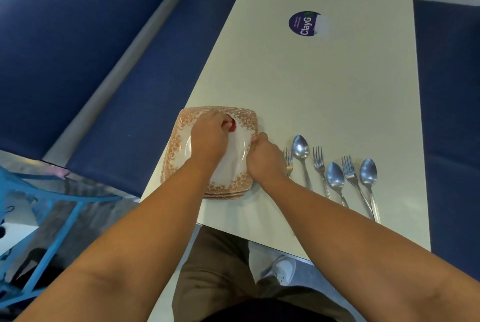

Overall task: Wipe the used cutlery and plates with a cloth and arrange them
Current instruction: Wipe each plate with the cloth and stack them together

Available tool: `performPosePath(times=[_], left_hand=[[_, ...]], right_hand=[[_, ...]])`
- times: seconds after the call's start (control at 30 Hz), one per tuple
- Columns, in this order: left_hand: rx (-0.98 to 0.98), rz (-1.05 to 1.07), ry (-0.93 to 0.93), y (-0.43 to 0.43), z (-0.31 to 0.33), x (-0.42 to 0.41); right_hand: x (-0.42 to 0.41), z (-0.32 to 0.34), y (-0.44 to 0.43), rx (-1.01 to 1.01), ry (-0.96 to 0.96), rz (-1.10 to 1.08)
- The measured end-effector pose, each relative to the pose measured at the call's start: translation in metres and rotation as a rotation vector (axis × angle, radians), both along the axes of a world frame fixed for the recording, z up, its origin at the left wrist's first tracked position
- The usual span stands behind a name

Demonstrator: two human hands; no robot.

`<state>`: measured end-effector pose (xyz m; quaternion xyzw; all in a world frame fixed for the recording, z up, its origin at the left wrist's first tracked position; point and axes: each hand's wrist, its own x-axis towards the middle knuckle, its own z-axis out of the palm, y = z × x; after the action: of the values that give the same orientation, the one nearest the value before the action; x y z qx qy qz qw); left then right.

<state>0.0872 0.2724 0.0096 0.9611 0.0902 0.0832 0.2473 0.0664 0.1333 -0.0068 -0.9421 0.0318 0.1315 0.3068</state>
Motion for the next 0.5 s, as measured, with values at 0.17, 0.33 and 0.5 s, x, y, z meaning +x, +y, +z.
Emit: performPosePath(times=[0.17,0.33,0.5], left_hand=[[-0.061,-0.239,0.043,-0.019,0.002,-0.036],[0.003,-0.258,0.178,0.011,0.004,-0.076],[0.171,-0.059,0.174,0.063,0.006,-0.081]], right_hand=[[0.000,0.001,0.005,-0.006,0.006,-0.047],[-0.001,0.000,0.003,-0.036,-0.008,-0.036],[-0.002,0.002,0.002,-0.001,0.001,-0.029]])
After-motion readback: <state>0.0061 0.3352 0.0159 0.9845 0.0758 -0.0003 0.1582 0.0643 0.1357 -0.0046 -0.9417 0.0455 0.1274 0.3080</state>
